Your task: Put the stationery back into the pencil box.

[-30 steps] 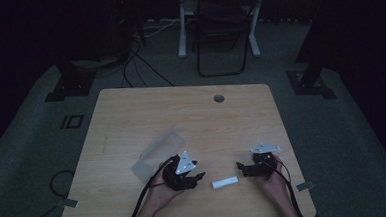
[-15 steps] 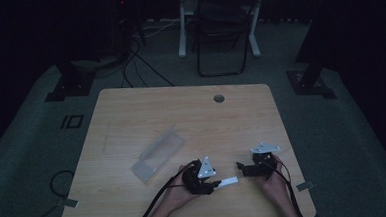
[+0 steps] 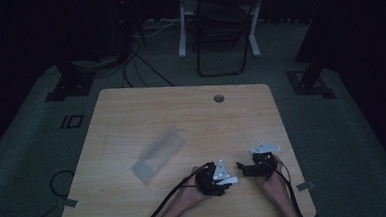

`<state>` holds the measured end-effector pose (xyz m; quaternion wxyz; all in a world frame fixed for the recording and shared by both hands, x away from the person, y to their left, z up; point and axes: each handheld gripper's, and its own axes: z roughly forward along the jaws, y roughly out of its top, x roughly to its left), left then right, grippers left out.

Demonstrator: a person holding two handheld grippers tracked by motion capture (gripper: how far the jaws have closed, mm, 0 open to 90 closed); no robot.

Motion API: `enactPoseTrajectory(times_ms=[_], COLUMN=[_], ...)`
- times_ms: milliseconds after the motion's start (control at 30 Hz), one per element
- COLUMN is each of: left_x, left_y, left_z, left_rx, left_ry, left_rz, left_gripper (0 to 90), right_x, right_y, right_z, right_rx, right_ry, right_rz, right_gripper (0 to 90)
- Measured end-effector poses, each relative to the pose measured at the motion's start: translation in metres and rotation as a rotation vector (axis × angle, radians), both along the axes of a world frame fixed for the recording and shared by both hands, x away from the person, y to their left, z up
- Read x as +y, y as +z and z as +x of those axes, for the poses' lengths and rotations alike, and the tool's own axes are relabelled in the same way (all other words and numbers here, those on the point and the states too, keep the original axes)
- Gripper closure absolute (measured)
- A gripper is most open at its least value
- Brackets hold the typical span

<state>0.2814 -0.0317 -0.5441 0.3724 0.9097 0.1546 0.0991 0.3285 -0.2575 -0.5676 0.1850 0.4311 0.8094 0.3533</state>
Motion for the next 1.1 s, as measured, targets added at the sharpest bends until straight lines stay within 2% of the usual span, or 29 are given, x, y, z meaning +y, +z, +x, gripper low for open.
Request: enactPoseTrajectory(times_ms=[133, 300, 433, 600, 1100], left_x=[-0.006, -0.014, -0.017, -0.017, -0.012], left_y=[-0.003, -0.009, -0.009, -0.009, -0.003], left_z=[0.002, 0.004, 0.005, 0.006, 0.006], left_rx=[0.001, 0.019, 0.025, 0.031, 0.016], left_ry=[-0.008, -0.017, -0.022, -0.033, -0.016], left_rz=[0.012, 0.043, 0.048, 0.046, 0.036], left_gripper=[62.6, 64.4, 66.0, 70.1, 70.8], right_x=[0.000, 0.000, 0.000, 0.000, 0.000], right_y=[0.000, 0.000, 0.000, 0.000, 0.000], right_z=[0.000, 0.000, 0.000, 0.000, 0.000], right_rx=[0.000, -0.001, 0.000, 0.001, 0.000], right_ry=[0.000, 0.001, 0.000, 0.000, 0.000], right_rz=[0.000, -0.001, 0.000, 0.000, 0.000], right_gripper=[12.8, 12.8, 12.8, 12.8, 12.8])
